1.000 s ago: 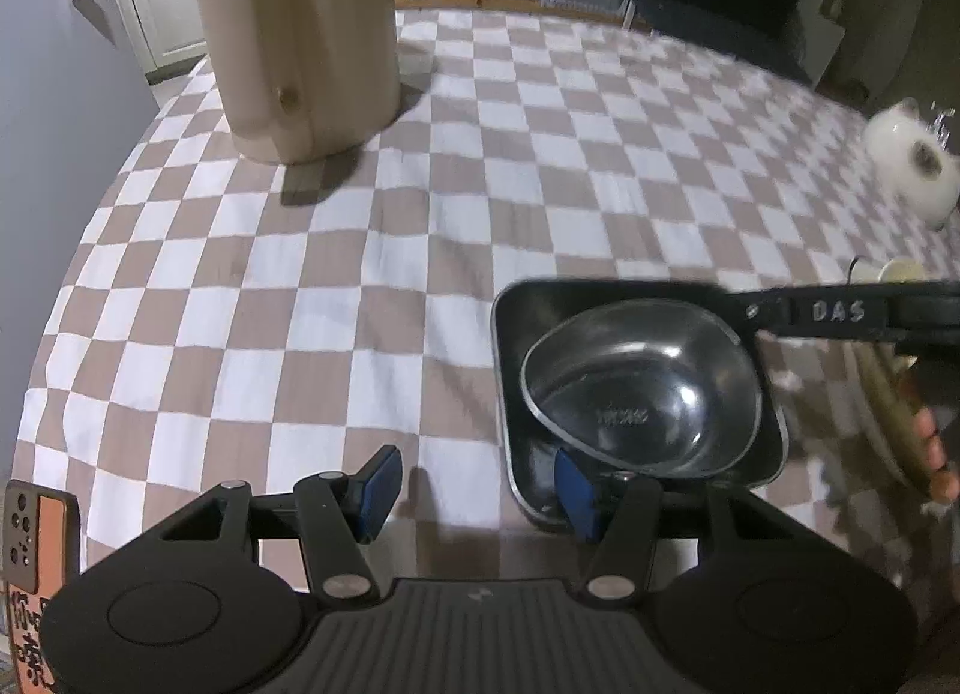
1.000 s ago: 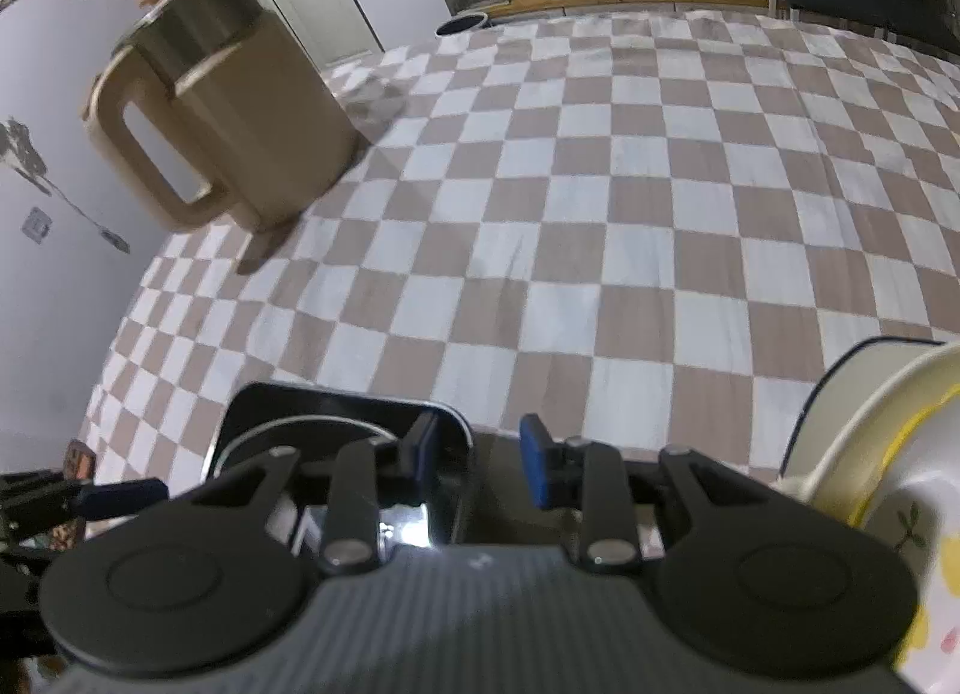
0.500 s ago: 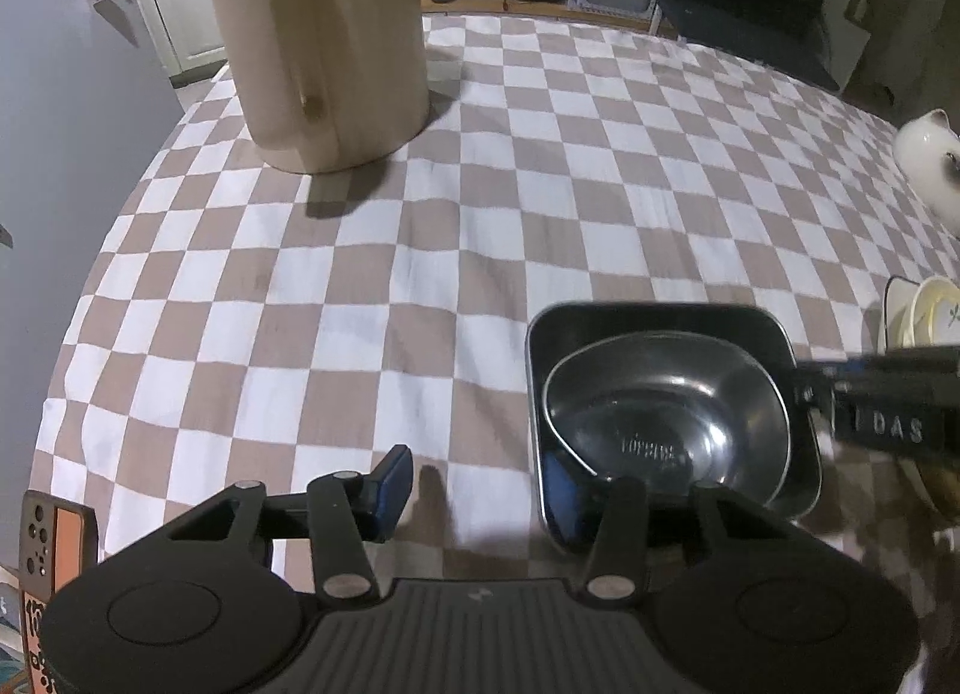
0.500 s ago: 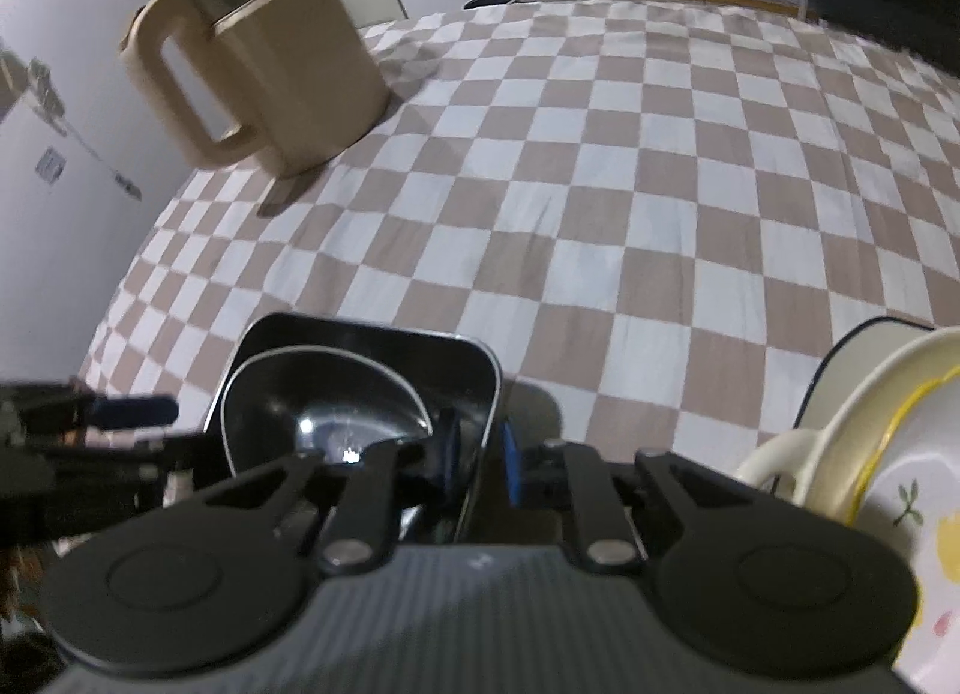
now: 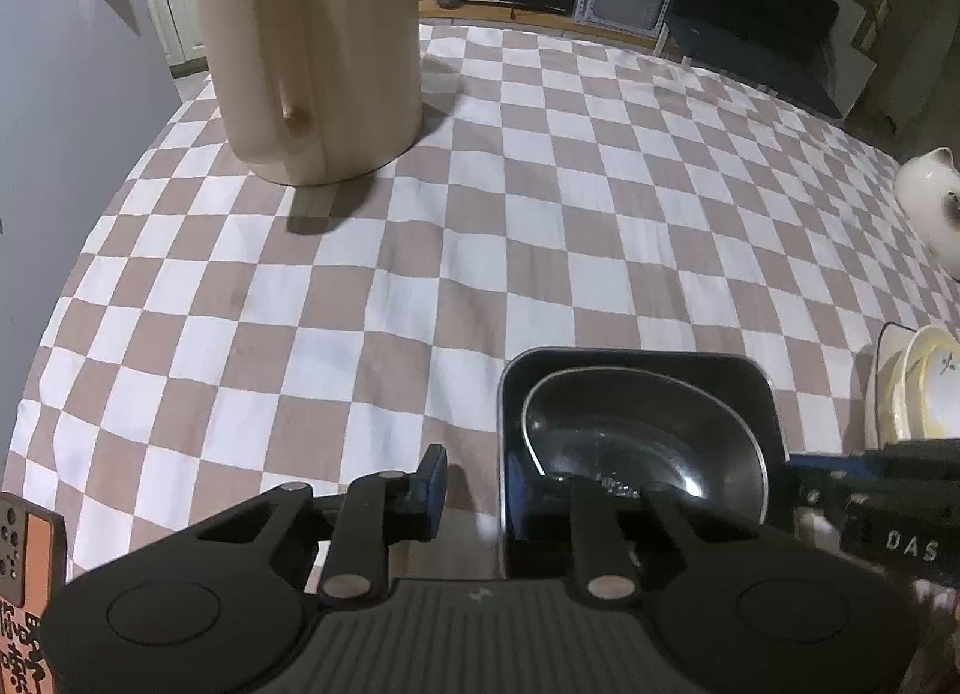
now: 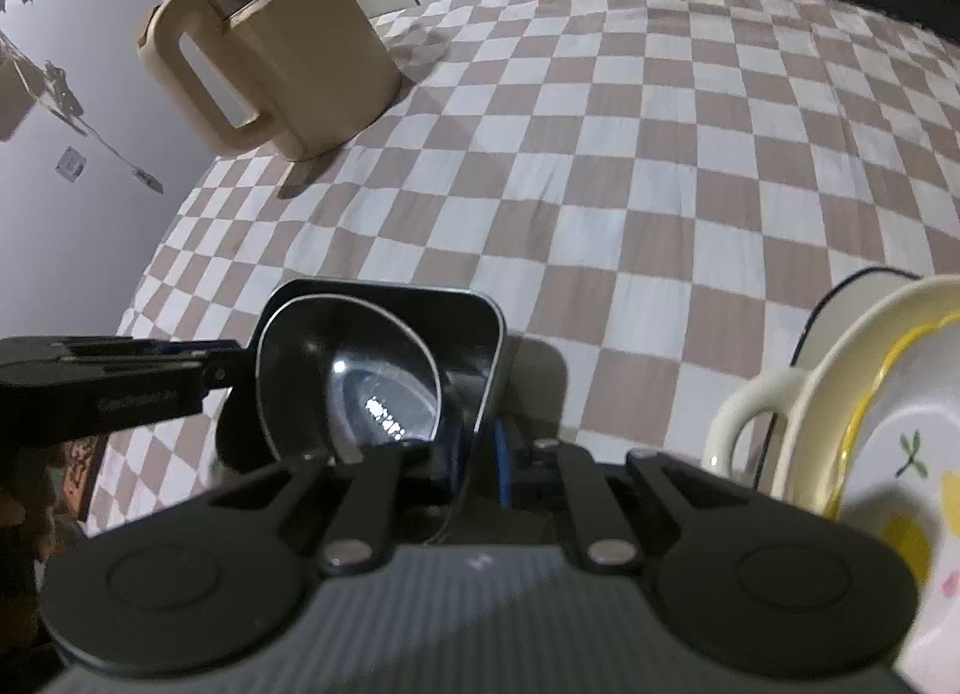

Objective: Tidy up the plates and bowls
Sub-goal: 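Close both grippers on the tray stack rim, then lift and carry the tray stack with both grippers to the cream bowl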

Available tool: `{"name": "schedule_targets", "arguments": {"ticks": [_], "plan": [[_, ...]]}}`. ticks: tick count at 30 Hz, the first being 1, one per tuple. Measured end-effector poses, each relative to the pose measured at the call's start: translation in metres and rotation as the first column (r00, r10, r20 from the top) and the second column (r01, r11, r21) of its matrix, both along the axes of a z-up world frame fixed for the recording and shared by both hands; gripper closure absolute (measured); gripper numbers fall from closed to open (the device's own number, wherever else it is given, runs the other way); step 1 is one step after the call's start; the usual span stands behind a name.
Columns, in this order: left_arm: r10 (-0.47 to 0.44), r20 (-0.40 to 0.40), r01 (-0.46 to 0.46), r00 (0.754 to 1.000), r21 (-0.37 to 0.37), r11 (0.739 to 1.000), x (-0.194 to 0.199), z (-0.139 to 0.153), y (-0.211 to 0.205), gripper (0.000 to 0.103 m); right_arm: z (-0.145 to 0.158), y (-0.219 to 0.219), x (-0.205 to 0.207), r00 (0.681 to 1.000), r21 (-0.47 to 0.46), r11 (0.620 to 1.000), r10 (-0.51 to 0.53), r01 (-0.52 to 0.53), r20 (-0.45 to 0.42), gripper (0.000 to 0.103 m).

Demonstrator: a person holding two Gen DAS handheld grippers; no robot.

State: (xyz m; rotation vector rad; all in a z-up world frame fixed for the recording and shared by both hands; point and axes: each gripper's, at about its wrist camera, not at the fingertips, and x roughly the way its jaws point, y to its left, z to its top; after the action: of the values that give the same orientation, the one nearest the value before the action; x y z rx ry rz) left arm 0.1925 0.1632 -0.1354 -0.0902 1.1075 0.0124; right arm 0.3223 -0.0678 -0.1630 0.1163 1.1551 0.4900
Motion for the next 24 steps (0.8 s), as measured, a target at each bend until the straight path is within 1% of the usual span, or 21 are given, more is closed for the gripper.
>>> {"name": "schedule_targets", "arguments": {"ticks": [3, 8, 12, 14, 19, 24], "plan": [[-0.006, -0.004, 0.006, 1.000, -0.014, 1.000, 0.001, 0.000, -0.002, 0.088, -0.001, -0.002, -0.001, 1.000, 0.013, 1.000, -0.006, 0.006, -0.014, 0.090], [-0.006, -0.021, 0.005, 1.000, -0.038, 0.999, 0.002, -0.003, -0.001, 0.091, -0.001, -0.003, -0.002, 1.000, 0.021, 1.000, -0.014, 0.014, -0.021, 0.091], [-0.009, -0.028, 0.007, 1.000, -0.062, 0.998, 0.001, -0.004, 0.001, 0.096, -0.003, -0.005, -0.001, 0.999, 0.037, 0.999, -0.031, 0.032, -0.028, 0.091], [-0.007, -0.029, 0.005, 1.000, -0.074, 0.997, 0.000, -0.003, 0.002, 0.096, -0.004, -0.007, -0.001, 0.998, 0.052, 0.997, -0.050, 0.052, -0.036, 0.091], [0.012, -0.035, -0.017, 0.999, -0.125, 0.992, -0.003, -0.003, 0.009, 0.096, -0.005, -0.009, 0.000, 0.998, 0.060, 0.997, -0.056, 0.058, -0.037, 0.093], [0.010, 0.009, -0.009, 1.000, -0.151, 0.989, -0.009, 0.007, 0.009, 0.096, 0.000, -0.012, -0.001, 0.998, 0.058, 0.997, -0.058, 0.060, -0.023, 0.093]]}}
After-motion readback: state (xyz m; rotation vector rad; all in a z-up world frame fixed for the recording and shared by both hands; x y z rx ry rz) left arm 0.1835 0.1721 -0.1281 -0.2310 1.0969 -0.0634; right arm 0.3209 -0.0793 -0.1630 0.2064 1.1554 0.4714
